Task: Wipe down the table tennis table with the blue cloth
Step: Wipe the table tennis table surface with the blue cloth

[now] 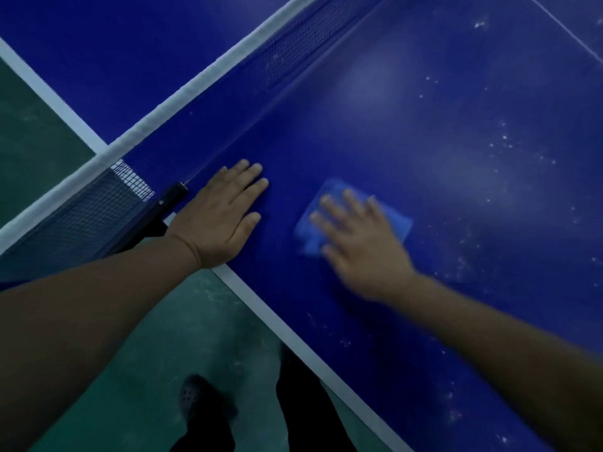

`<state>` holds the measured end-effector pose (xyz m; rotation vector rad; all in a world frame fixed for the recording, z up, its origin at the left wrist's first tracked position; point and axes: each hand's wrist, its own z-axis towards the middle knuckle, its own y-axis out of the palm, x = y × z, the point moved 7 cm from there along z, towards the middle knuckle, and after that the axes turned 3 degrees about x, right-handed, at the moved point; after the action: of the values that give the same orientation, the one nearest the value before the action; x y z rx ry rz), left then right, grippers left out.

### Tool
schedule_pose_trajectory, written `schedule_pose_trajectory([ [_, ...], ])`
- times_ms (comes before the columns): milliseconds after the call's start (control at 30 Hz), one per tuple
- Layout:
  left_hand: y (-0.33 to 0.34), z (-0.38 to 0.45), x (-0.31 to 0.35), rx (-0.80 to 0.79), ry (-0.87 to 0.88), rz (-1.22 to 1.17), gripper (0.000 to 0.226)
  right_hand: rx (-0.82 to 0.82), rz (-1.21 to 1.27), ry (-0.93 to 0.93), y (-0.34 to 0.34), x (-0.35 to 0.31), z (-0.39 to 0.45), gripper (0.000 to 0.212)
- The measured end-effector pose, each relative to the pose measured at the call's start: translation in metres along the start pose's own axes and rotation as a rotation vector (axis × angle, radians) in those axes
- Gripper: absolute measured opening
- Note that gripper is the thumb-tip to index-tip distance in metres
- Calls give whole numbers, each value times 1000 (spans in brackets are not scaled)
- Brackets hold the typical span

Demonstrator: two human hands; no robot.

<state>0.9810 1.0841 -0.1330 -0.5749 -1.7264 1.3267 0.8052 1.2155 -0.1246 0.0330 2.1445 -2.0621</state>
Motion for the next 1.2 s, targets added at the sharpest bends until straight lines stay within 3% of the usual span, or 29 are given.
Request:
schedule_pose_trajectory([
  [100,-2,1,0,4,-3,10,62,86,-26,438,-20,110,23,56],
  [200,-2,2,1,1,-4,-3,60,85,39,689,-21,129,30,57],
  [267,-2,3,0,-5,-10,-8,61,105,4,618,-15,81,29,58],
  [400,-3,4,1,3,4,2,64,-30,12,44,10,-78,-15,55],
  [467,-4,5,0,23,6,-9,66,-101,-14,-121,9,-86,-24,55],
  [533,-4,6,0,12,3,-29,65,-26,-50,43,3,-49,-10,56],
  [633,-5,5,1,27,-7,-44,57,97,18,537,-13,16,2,60],
  [700,-6,5,2,33,6,-54,55,97,34,622,-6,-1,12,63],
  [733,-5,4,2,33,7,-54,55,82,0,551,0,-25,17,63],
  [867,-6,4,1,24,6,-31,56,-63,-6,-36,22,-129,-21,55],
  [933,-7,4,3,23,10,-33,56,-96,-32,-51,21,-110,-42,55],
  [1000,-7,3,4,19,11,-40,56,-9,-61,242,13,-58,-43,56],
  [1067,-7,4,4,19,10,-33,56,89,7,687,2,-14,-40,57],
  [1133,-6,3,4,13,11,-32,56,147,48,1059,1,-15,-32,56],
  [1200,-7,3,3,17,7,-33,55,188,34,1152,7,-54,-10,56],
])
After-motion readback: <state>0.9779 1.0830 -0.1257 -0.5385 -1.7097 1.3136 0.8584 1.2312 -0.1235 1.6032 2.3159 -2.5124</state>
